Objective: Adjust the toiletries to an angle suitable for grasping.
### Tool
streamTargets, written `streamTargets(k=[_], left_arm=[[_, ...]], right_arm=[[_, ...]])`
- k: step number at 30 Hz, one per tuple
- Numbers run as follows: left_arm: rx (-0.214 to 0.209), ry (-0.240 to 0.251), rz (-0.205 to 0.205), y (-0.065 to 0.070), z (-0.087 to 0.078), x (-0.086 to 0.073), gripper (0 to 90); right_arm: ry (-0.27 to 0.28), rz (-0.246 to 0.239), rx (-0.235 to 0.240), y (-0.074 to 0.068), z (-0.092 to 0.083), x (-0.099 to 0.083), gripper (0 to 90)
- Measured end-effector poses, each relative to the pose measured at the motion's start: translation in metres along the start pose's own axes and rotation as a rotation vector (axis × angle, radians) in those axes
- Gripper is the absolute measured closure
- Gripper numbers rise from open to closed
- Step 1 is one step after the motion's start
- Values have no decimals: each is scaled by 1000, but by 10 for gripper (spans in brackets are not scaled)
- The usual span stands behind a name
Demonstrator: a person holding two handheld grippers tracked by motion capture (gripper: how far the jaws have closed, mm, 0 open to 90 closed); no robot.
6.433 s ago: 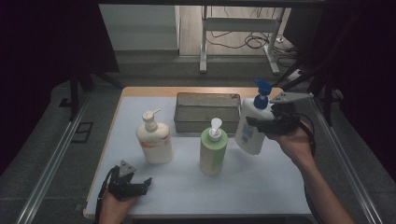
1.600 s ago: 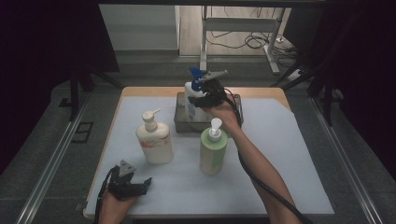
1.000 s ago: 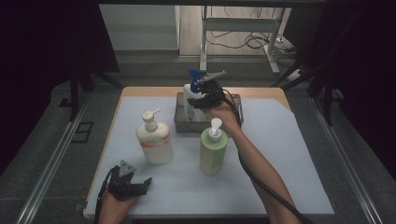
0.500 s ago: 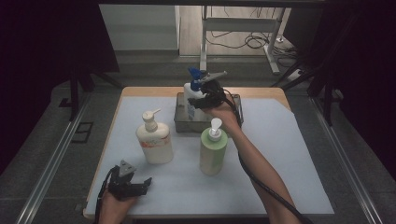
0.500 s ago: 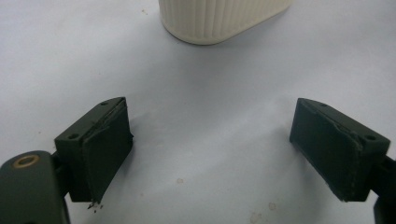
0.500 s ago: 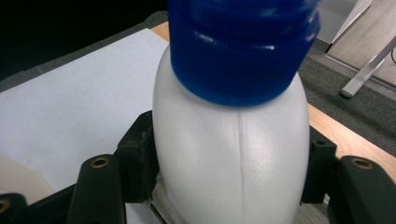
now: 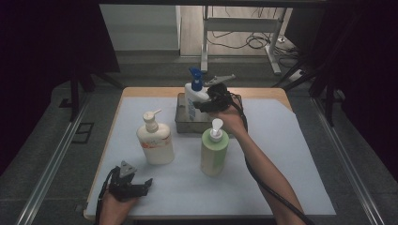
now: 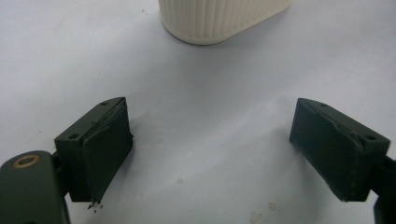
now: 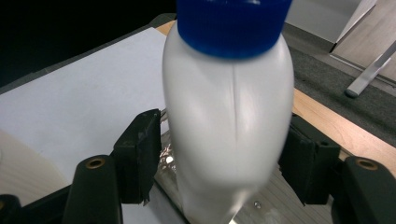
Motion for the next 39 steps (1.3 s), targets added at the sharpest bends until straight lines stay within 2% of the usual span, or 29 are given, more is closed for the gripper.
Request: streamTargets(k=[8, 14, 15, 20, 25, 32, 39], left_arm=[[0, 0, -2, 0, 0, 0, 122], [0, 1, -2, 0, 0, 0, 122], [1, 0, -2, 0, 0, 0, 122], [0, 1, -3, 0, 0, 0, 122], [0, 1, -3, 0, 0, 0, 122], [0, 1, -1, 0, 0, 0, 122], [0, 1, -1, 0, 0, 0, 122]], right_arm=[[5, 0, 15, 0, -12, -9, 374], [4, 15, 25, 2, -20, -18, 419], [5, 30, 33, 3, -23, -21, 434], [2, 32, 26, 6, -27, -26, 474], [-12, 37, 2, 14, -32, -37, 560], [-17, 63, -8, 20, -28, -44, 619], [-34, 86, -39, 29, -12, -51, 710]])
Point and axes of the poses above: each handheld gripper's, and its own axes: z roughly forward along the jaws, x roughly out of its top, y roughly to its right, the point moved 7 cm from there along z, roughly forward along the jaws, and after that the axes turned 2 degrees about -y, right-handed, at the moved point
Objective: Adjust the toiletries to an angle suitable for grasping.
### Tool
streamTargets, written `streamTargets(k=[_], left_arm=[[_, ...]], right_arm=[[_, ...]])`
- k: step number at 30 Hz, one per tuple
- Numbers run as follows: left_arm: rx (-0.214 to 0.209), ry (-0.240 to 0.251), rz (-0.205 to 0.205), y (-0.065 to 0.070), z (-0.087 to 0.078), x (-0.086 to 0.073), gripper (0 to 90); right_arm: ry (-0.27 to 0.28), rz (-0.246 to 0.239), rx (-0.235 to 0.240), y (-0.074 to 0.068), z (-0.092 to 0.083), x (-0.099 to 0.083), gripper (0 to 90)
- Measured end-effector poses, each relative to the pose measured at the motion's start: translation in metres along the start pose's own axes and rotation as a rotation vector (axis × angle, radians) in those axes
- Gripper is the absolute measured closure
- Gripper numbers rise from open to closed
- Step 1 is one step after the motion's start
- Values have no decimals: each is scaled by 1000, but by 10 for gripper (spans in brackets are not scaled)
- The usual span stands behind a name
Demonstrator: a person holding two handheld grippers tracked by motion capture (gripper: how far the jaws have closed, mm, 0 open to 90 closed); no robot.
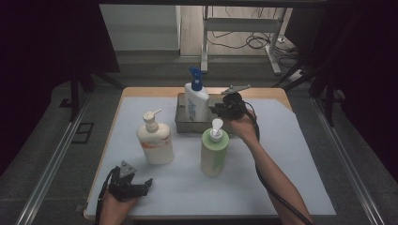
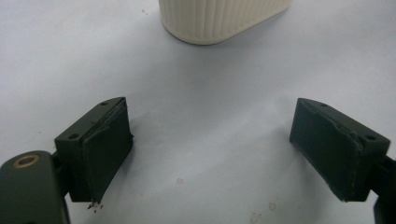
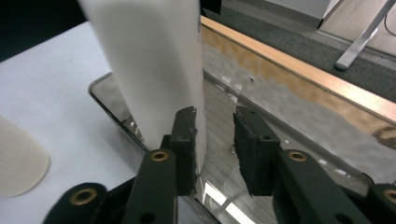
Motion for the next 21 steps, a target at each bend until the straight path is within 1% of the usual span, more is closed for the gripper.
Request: streamTargets(k=[2, 4, 5, 7, 9, 10, 12, 13, 17, 19, 21], left_arm=[[0, 0, 0, 0, 0, 0, 122], [0, 0, 0, 0, 0, 0, 122], [0, 0, 0, 0, 0, 0, 122], [0, -1, 0, 0, 0, 0, 122], [0, -1, 0, 0, 0, 0, 122], [0, 0, 0, 0, 0, 0, 122], [0, -1, 0, 0, 0, 0, 122], [0, 0, 0, 0, 0, 0, 122], [-1, 0, -1, 0, 0, 0, 122], [-1, 0, 0, 0, 0, 0, 122], [0, 0, 0, 0, 0, 0, 122]], right_arm=[[-12, 1, -10, 3, 8, -2, 750], [-17, 11, -19, 5, 14, -3, 758], [-17, 11, -19, 5, 14, -3, 758], [-20, 30, -20, 8, 20, -3, 787], [-19, 32, -20, 8, 22, -3, 801], [-23, 31, -22, 9, 26, -3, 822], [-25, 34, -21, 9, 28, -3, 831], [-32, 35, -22, 9, 32, -3, 844], [-40, 39, -23, 10, 37, -3, 853], [-44, 43, -14, 10, 41, -3, 853], [-51, 37, -9, 8, 45, -3, 853]])
Point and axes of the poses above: each handheld gripper's, and its own axes: z roughly forward along the jaws, x roughly out of its top, y roughly to its right, the point moved 7 cm from there along z, roughly forward along the jaws, and after that the axes turned 2 degrees about -y, right-handed, at the moved point
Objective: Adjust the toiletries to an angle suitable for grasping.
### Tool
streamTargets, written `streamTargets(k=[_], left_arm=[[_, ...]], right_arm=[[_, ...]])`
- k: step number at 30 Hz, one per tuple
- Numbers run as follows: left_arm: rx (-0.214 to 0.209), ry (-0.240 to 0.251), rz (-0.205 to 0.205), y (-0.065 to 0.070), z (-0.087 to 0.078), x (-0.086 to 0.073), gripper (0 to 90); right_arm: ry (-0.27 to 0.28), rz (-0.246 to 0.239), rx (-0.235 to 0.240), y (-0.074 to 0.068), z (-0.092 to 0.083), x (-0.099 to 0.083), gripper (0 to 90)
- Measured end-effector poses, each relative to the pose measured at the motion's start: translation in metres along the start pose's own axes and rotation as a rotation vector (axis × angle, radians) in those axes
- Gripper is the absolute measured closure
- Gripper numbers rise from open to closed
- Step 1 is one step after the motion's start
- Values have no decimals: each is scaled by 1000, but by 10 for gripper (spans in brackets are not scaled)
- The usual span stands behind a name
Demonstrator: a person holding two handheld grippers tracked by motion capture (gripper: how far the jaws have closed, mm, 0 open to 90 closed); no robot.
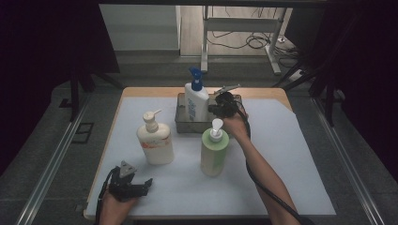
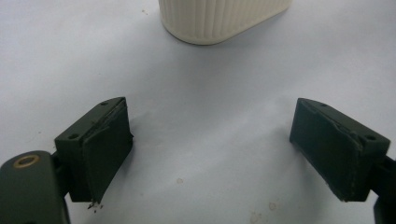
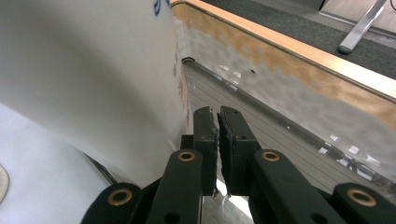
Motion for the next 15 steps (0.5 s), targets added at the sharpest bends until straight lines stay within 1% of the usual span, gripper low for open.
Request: streamTargets(k=[3, 7, 10, 11, 15], left_arm=[[0, -1, 0, 0, 0, 0, 122], [-1, -1, 0, 0, 0, 0, 122], [0, -1, 0, 0, 0, 0, 122], [0, -2, 1, 0, 0, 0, 122], [0, -1, 1, 0, 0, 0, 122]], right_arm=[[-14, -9, -1, -1, 4, 0, 857], [-19, 7, 14, -1, 7, -2, 871], [-27, 7, 13, -2, 10, -4, 871], [-27, 14, 13, -2, 10, -4, 871], [-34, 12, 23, -5, 12, -5, 871]])
Point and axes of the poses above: each handheld gripper's, and its own axes: z roughly forward along the jaws, x roughly out of its top, y roughly to its right, the point moved 7 cm from there along z, roughly forward along the jaws, and after that the axes turned 2 degrees about -y, right-handed, at the moved point
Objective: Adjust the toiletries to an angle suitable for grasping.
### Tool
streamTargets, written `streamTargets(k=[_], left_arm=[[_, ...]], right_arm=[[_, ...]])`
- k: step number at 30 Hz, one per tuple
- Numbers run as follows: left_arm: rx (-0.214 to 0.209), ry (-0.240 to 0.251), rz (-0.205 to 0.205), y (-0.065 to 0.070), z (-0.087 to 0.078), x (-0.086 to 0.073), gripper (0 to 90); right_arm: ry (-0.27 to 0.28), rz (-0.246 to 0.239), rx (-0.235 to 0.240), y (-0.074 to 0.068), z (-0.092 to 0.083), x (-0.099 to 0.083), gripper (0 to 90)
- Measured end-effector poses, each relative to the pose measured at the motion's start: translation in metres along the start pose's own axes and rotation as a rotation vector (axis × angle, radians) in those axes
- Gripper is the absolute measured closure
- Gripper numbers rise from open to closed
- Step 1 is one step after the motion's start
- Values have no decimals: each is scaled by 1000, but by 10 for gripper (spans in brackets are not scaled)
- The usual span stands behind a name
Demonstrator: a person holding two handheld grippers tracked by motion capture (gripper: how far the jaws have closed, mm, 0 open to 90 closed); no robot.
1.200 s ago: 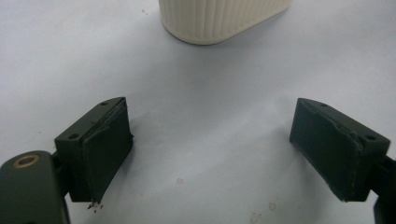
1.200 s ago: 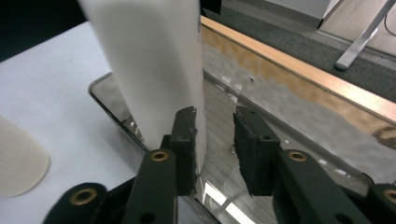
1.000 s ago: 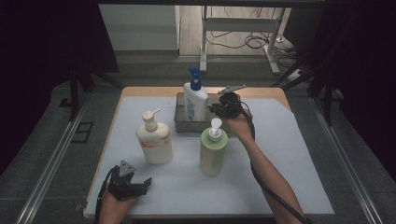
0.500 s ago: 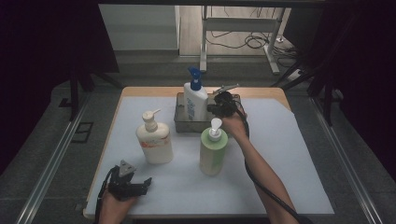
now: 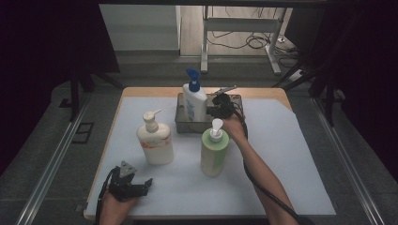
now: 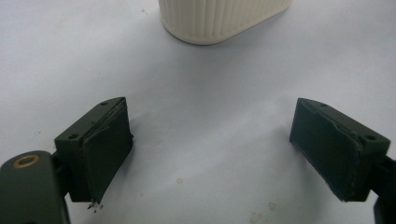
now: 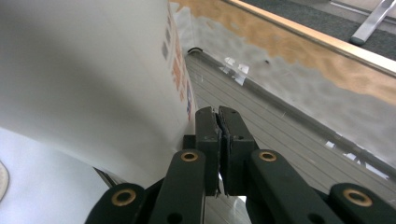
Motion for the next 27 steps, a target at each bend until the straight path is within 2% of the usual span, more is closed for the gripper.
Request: streamTargets(k=[10, 13, 27], left_arm=[[-1, 0, -1, 0, 0, 0, 122], [-1, 0, -1, 0, 0, 0, 122], [-1, 0, -1, 0, 0, 0, 122]], right_arm=[[-26, -17, 13, -6, 10, -4, 874], [-28, -23, 24, -9, 12, -4, 897], [-31, -27, 62, -20, 18, 0, 898]])
Point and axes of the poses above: each handheld gripper's, and its own axes: z roughly forward along the jaws, x roughly out of its top, y roughly to its right, the point moved 7 cm from there along z, roughly forward along the jaws, and after that the axes turned 2 degrees about -y, right-handed, at the moved point
